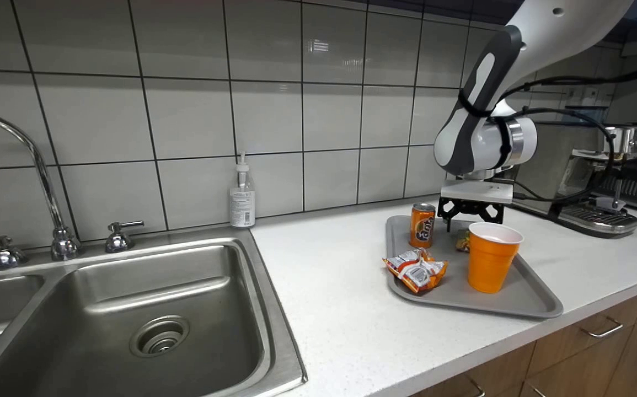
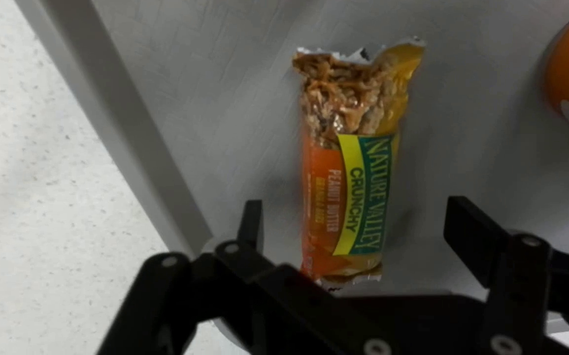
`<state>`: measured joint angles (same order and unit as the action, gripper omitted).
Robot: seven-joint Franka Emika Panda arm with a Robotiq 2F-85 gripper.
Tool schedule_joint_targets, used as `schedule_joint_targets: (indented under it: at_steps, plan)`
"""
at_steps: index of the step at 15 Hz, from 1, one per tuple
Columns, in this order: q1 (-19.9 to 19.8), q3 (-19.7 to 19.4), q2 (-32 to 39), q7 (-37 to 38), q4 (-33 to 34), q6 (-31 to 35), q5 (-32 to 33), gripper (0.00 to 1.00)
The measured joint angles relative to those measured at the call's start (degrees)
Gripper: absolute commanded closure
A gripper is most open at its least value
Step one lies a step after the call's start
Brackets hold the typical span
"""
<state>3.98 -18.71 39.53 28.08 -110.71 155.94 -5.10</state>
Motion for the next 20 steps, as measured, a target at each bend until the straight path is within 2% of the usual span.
schedule_joint_targets:
  at_steps: [10, 20]
  plan:
    - [0.7, -0.5, -3.9, 0.0, -3.8, 3.6, 0.1, 0.00]
    - [4.6, -3.2, -11.2, 1.1, -13.4, 10.1, 0.3, 0.00]
